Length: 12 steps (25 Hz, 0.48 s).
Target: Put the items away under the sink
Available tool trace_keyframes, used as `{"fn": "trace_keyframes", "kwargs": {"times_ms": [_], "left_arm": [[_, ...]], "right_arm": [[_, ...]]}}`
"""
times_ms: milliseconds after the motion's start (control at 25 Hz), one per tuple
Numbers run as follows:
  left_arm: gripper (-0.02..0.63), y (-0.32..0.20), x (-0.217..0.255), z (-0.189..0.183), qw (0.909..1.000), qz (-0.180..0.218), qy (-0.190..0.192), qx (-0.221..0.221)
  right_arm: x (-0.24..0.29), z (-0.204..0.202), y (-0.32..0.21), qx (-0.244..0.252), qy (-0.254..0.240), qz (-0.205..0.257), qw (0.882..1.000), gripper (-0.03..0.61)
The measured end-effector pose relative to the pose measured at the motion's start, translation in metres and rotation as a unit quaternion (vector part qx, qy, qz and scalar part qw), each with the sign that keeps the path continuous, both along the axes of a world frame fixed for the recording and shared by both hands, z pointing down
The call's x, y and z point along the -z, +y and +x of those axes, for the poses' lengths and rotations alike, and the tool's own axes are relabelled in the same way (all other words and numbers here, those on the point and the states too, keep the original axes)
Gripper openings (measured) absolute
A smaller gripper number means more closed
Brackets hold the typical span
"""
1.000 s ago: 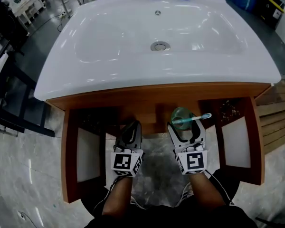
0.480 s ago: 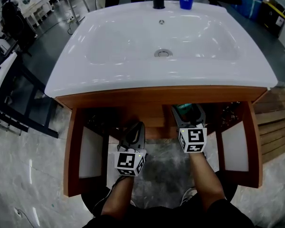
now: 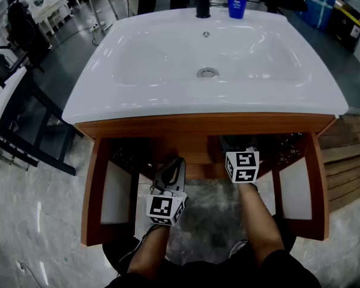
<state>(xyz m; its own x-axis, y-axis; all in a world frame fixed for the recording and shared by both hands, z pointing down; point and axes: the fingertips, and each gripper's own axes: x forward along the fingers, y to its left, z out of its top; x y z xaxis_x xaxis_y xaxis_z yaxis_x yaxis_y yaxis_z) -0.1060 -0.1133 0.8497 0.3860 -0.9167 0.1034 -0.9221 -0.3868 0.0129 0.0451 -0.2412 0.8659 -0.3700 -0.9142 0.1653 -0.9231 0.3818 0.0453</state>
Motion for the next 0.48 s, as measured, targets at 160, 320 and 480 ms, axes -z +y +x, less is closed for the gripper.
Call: {"fn": "trace_keyframes", "kwargs": {"times_ms": [160,320,480], "left_arm": [[0.021,0.000,0.000,-0.001,1.0000,0.002,0.000,0.003],[0.021,0.002,-0.002,0.000,1.0000,-0.001,0.002,-0.001],[0.021,0.006,-0.005,-0.002,0.9999,-0.008,0.012,0.000]], "right_arm": [[-0.006,-0.004,0.002,0.015,0.012,-0.014,1.000,0.368],[-0.007,0.000,0.016,0.012,0.005,-0.023,1.000,0.397],[-0.007,0.010,0.046,-0.004,-0.002,-0.023,1.000,0.397]]}}
